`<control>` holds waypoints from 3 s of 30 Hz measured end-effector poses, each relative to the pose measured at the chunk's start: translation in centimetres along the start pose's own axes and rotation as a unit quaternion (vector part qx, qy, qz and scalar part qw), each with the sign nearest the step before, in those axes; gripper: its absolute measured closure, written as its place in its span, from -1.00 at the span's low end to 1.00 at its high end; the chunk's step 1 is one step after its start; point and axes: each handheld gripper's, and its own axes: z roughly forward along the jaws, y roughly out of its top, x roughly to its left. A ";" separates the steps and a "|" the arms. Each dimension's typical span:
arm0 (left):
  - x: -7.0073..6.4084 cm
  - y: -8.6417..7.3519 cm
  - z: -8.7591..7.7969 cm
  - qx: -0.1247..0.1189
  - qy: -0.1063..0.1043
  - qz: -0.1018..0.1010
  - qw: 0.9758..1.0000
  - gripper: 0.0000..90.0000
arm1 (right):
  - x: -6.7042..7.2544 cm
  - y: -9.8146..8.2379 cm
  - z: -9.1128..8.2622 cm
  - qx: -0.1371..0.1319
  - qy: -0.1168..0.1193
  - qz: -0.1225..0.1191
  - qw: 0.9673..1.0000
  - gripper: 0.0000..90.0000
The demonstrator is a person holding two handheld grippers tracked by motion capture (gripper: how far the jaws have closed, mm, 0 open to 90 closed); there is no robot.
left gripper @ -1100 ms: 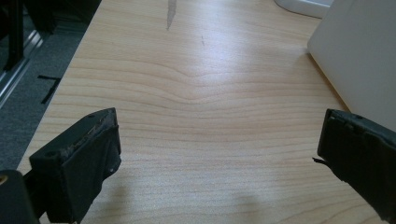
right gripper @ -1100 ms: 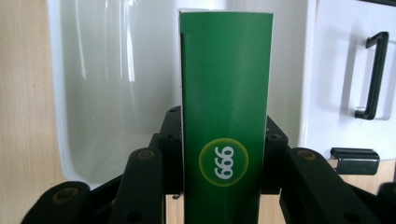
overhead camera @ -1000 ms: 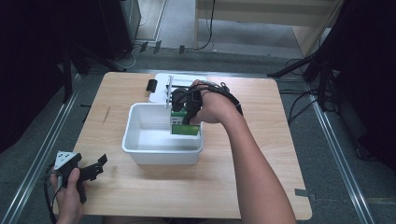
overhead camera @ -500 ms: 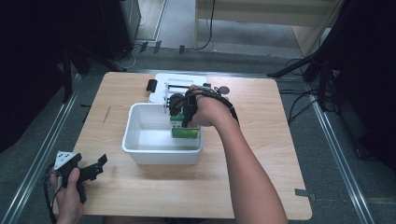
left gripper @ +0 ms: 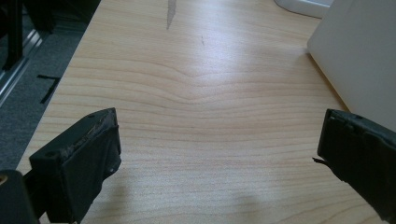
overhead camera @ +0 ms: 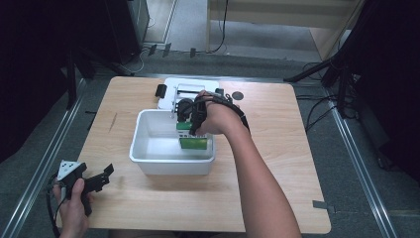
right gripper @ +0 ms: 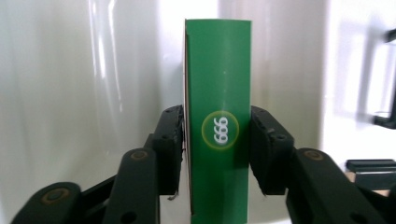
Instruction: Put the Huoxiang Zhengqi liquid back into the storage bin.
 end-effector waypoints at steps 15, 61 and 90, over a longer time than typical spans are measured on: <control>0.0 0.0 0.0 0.000 0.001 0.001 1.000 -1.00 | -0.2 -1.8 -3.6 -0.104 -0.050 0.138 0.984 -0.36; -0.1 0.0 0.0 0.002 0.004 0.008 1.000 -1.00 | 4.5 -21.6 -3.1 -0.328 -0.241 0.403 0.820 -0.89; -0.2 0.0 0.0 0.002 0.006 0.009 1.000 -1.00 | 11.1 -31.6 1.1 -0.320 -0.301 0.479 0.760 -0.98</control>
